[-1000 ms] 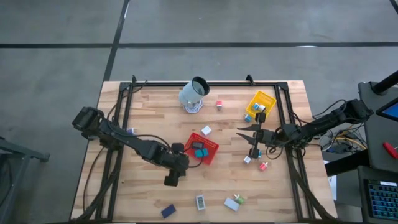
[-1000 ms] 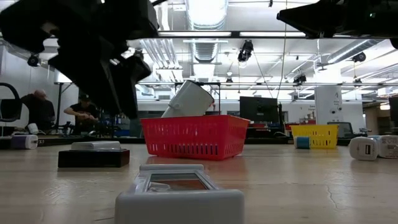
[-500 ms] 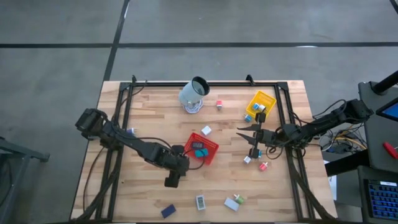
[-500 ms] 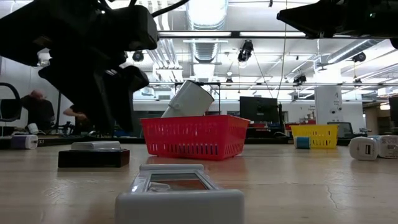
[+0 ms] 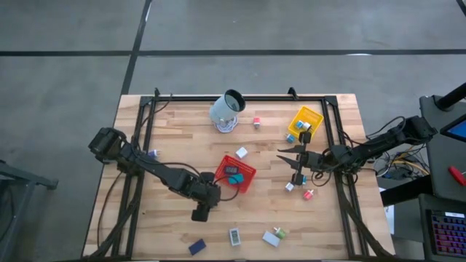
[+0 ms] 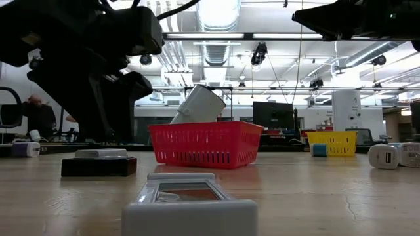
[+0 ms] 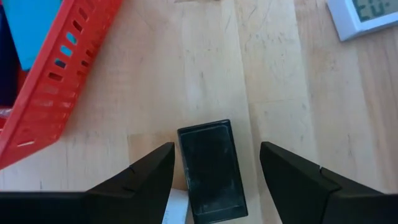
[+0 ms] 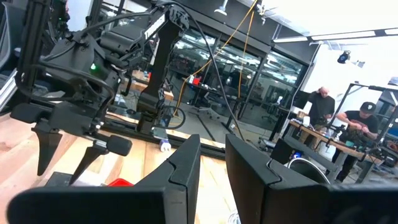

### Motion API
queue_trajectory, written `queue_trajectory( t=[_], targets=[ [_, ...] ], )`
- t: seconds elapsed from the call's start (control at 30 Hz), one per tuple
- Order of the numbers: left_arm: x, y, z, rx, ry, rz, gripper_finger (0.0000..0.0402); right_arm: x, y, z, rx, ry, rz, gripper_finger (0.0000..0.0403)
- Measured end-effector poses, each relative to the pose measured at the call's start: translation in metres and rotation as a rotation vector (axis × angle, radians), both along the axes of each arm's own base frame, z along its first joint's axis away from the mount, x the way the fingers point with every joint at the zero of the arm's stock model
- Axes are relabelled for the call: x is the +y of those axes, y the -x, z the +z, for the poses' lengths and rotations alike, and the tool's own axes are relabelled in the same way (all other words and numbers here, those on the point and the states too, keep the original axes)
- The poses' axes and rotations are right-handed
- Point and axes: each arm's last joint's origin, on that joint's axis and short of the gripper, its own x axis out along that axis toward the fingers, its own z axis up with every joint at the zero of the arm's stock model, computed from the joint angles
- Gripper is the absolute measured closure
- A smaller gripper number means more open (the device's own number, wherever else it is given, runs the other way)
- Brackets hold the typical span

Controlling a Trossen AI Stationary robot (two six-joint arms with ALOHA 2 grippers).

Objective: Pick & Place Office items
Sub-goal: Put the black digital clock into the red basket

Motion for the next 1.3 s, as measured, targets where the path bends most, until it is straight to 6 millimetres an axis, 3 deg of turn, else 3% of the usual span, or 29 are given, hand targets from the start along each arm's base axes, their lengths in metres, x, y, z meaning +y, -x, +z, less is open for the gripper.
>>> queue_trajectory(
  t=[0.9,1.17,1.3],
  targets=[
    [0.002,0.005,-0.012,-0.018,0.021,0.019,0.0158,0.0,0.0,0.0,-0.001,0.002,0.0,0.033],
    [-0.002,-0.002,-0.036,0.04,0.0,0.011,0.0158,0.0,0.0,0.001,-0.007,0.002,-0.001,0.033],
    [-0.003,-0.004,-0.038,0.039,-0.002,0.011,0.0158,0.0,0.0,0.001,-0.008,0.002,0.0,0.033]
  ],
)
